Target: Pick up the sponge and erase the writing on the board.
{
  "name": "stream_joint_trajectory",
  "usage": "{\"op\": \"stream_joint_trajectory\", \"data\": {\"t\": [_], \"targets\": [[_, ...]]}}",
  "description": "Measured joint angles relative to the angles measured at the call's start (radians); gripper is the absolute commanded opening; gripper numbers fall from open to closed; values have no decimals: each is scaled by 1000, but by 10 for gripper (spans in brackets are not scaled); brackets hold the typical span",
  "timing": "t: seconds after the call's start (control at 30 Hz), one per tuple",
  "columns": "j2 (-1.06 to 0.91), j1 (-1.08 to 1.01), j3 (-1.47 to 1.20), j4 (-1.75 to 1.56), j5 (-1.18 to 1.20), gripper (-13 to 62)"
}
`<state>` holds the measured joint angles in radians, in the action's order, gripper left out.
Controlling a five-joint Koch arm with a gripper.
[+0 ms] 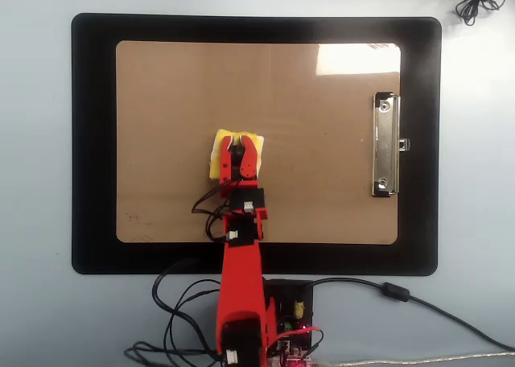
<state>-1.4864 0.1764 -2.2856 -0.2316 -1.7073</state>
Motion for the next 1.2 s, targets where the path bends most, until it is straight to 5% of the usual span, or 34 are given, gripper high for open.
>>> {"op": "stream_joint_trajectory", "data": {"t": [0.23, 0.53, 0.93, 1.2], "targets": [[244, -3, 336, 193, -11, -81], [-221, 91, -124, 278, -51, -81], [209, 100, 347, 224, -104, -81], [-410, 195, -311, 221, -106, -81]]}}
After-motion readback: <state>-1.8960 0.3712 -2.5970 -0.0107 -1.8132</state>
